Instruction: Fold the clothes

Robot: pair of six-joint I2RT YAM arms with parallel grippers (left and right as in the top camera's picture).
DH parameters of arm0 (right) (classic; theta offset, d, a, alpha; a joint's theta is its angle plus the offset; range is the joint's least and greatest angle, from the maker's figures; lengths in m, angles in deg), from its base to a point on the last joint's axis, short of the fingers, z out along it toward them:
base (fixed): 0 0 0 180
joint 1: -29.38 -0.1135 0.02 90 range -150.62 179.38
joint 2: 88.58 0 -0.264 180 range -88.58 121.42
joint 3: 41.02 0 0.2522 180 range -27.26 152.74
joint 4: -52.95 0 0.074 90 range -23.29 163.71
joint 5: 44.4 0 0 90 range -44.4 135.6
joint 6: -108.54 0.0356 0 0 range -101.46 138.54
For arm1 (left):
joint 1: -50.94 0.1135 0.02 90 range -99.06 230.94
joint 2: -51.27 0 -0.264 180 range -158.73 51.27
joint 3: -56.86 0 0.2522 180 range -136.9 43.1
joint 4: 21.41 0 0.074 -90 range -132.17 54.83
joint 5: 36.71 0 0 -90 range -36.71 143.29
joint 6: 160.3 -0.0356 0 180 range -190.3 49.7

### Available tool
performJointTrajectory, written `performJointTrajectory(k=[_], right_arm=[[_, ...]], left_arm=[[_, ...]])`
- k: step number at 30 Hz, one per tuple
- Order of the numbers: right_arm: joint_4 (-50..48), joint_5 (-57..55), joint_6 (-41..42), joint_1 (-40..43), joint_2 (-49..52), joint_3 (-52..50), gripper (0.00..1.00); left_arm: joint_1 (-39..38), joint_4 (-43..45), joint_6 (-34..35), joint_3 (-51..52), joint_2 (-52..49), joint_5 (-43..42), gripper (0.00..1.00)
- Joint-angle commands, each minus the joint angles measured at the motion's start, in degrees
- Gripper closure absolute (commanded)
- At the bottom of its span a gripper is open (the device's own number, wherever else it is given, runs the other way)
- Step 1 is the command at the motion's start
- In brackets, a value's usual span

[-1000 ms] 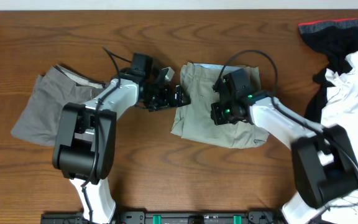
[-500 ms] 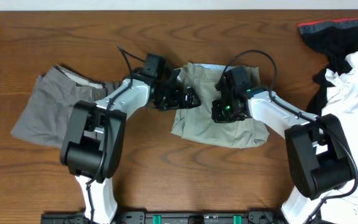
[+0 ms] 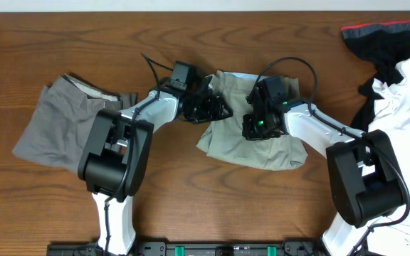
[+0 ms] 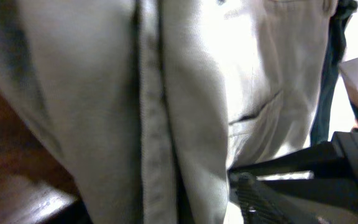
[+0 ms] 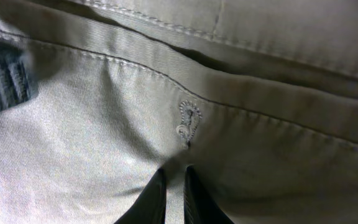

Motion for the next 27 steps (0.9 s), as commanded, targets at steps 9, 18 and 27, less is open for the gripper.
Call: performJointTrajectory(k=[9,18,27], right_arm=[[0.94,-7.15,-0.76,0.07,5.9,-3.5,0.88],[0.96,-7.13,-1.25,0.09,5.9,-3.5,0.89],[9.79,-7.06,-2.71,0.44,-1.11,-2.91,0.93]], left_arm=[[-2.58,2.38,2.16,2.38,-4.17,0.59,0.45],[-4.11,3.69,2.1,2.38,-4.17,-0.04,0.9],[-0.66,-0.59,-4.09,2.34,-0.26,-7.32,0.94]])
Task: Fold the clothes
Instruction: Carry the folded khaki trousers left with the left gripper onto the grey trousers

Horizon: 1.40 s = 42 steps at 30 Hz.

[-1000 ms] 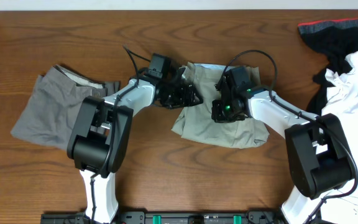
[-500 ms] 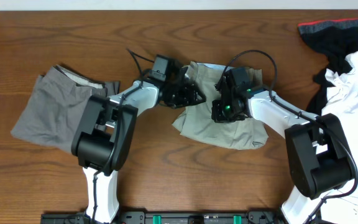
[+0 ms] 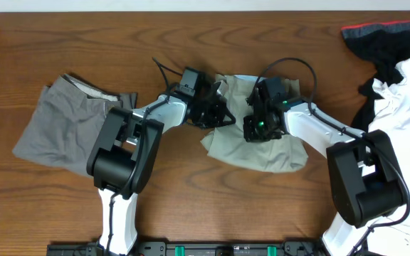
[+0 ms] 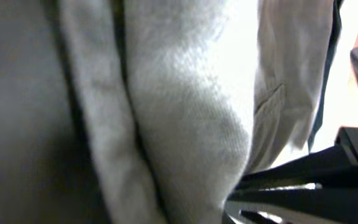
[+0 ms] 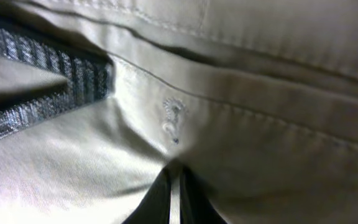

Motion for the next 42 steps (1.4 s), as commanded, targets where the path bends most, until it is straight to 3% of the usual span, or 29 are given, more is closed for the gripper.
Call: performJointTrajectory(k=[1,9,13,20,27,34,39,42], right_arm=[[5.29,-6.91,-1.79,0.44,-2.75,-3.39,0.93],[5.62,-6.97,-1.97,0.44,-25.05,-3.39,0.89],[3.63,-7.82,0.2,0.46,-33.35,-3.39,0.88],[3.23,-7.78,0.94,0.44,-38.1,-3.39,0.89],[4.5,-7.8,0.94,0.44,-37.97,-3.39,0.89],[4.15,-7.8,0.96,0.44,-37.97,-3.39,0.89],[4.09,-7.78,0.96,0.44,-37.97,-3.39,0.89],[4.24,-7.78,0.96,0.44,-37.97,-3.39,0.89]], left_arm=[[2.58,-4.85,-5.86,1.33,3.45,-3.04,0.94],[10.75,-25.49,-22.69,1.2,22.34,-2.05,0.94],[17.2,-31.08,-24.13,1.18,30.93,0.98,0.94],[31.54,-36.06,-26.75,1.18,37.38,4.26,0.94],[44.89,-35.82,-35.8,1.18,37.44,3.87,0.94],[54.42,-31.74,-35.71,1.2,37.22,4.7,0.94],[58.36,-30.03,-32.72,1.2,36.79,11.74,0.93],[59.45,-29.77,-26.73,1.27,36.17,19.04,0.93]])
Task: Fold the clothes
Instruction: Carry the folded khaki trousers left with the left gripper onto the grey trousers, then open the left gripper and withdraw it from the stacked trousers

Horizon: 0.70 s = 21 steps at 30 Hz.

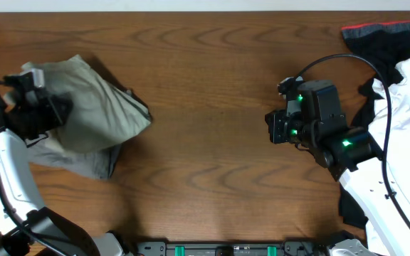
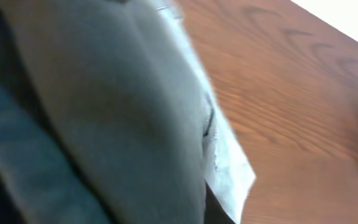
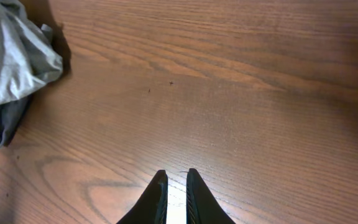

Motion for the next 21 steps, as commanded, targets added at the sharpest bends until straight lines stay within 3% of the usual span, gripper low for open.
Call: performJointTrajectory(k=[1,4,6,7,9,10,16,21], right_arm=[[0.04,-0.35,0.42,0.37,-0.04,0.39,0.89],[0.04,-0.35,0.42,0.37,-0.04,0.39,0.9],[0.04,-0.35,0.42,0.37,-0.04,0.39,0.89],[0.04,-0.35,0.42,0.37,-0.04,0.39,0.89],[0.02,-0.35,0.42,0.37,-0.04,0.39,0.89],[0.04,-0.35,0.42,0.37,-0.04,0.39,0.89],[0.24,-0.35,0.39,0.37,-0.04,0.39,0.89],[0.15,-0.59,0.37,0.37,-0.04,0.39,0.89]], left_arm=[[1.16,0.7,8.0,-0.42,-0.55,11.21,0.93],[1.36,0.26,16.35,-0.33,-1.09,21.16,0.93],[1.44,-0.13,19.19,-0.24,-1.27,24.28,0.84],[1.44,-0.13,19.61,-0.2,-1.42,24.79,0.71],[1.44,-0.39,20.72,-0.2,-1.55,26.05,0.35],[1.46,-0.81,21.84,-0.2,-1.55,27.08,0.02],[2.82,-8.63,28.13,-1.18,-1.03,29.92,0.02],[4.09,-16.76,28.85,-3.8,1.75,29.46,0.02]])
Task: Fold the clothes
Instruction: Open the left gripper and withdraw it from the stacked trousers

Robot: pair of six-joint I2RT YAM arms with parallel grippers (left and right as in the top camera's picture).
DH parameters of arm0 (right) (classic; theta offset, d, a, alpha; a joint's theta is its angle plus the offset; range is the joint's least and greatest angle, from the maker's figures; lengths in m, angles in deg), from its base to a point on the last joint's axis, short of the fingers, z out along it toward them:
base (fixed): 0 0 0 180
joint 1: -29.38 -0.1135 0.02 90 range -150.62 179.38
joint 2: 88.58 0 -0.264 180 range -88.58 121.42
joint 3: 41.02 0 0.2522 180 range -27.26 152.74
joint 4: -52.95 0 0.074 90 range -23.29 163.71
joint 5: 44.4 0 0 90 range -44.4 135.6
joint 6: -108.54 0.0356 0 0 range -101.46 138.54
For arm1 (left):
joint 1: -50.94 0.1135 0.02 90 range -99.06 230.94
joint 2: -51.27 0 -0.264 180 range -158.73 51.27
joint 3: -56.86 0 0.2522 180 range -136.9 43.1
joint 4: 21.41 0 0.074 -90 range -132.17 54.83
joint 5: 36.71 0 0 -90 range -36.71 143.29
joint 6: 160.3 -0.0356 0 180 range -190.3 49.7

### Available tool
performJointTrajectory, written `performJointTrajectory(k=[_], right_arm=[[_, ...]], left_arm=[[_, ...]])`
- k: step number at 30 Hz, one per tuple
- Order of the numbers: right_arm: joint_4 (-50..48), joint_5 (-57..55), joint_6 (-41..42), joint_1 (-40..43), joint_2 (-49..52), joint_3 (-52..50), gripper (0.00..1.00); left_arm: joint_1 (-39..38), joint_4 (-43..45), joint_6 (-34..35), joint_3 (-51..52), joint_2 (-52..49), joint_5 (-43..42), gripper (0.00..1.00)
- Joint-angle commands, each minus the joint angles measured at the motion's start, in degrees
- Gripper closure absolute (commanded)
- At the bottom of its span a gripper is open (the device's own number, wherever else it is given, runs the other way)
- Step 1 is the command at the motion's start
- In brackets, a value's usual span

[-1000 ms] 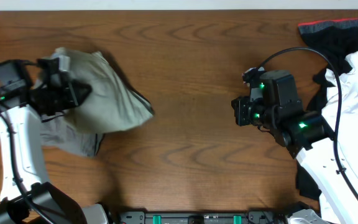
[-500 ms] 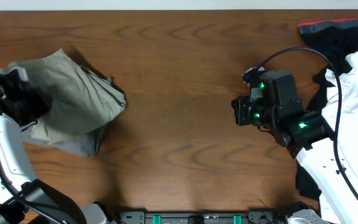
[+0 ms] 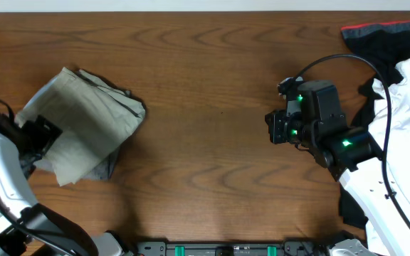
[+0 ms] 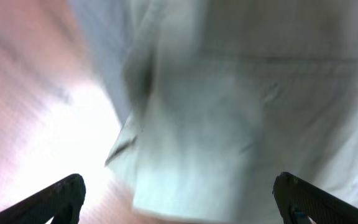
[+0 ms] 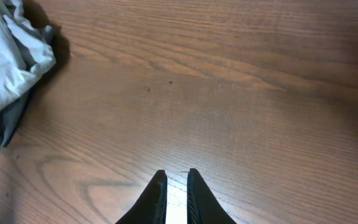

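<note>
A folded khaki garment (image 3: 84,121) lies at the table's left on top of a grey garment (image 3: 107,168). My left gripper (image 3: 47,134) sits at its near left edge. In the left wrist view my left gripper (image 4: 179,205) is open wide, with the khaki garment (image 4: 229,112) blurred just beyond the fingers. My right gripper (image 3: 270,129) hovers right of the middle, away from any cloth. In its own view my right gripper (image 5: 176,193) is shut on nothing above bare wood, and the khaki garment (image 5: 8,56) shows far left.
A pile of unfolded clothes lies at the right edge: a black garment with red trim (image 3: 386,35) and a white printed T-shirt (image 3: 408,92). The wooden table (image 3: 212,78) runs between the two heaps.
My left gripper held the khaki garment bunched over the grey one; now it is open and the garment lies spread flat on the grey one. The right arm has not moved.
Both grippers were at the khaki garment in the table's middle, with the grey garment folded at the left. Then the khaki garment was at the far left in my left gripper, with the right arm back at the right. Now it rests let go on the grey one.
</note>
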Motion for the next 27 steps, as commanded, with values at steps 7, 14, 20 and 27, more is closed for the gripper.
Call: performJointTrajectory(k=[7,14,20,27], right_arm=[[-1.73,-3.3,0.87,0.37,-0.04,0.39,0.88],[-2.78,-3.28,1.03,0.37,-0.02,0.39,0.8],[-6.27,-3.52,-1.6,0.39,-0.04,0.39,0.77],[-19.78,-3.52,-8.31,0.98,-0.13,0.39,0.71]], left_arm=[[-2.47,4.61,2.21,-1.84,5.77,-3.13,0.07],[-5.25,12.79,3.26,3.65,-4.76,-1.01,0.77],[-5.33,13.38,1.66,3.28,-9.79,-9.03,0.55],[-8.35,0.92,-7.78,-7.06,2.03,-13.73,0.28]])
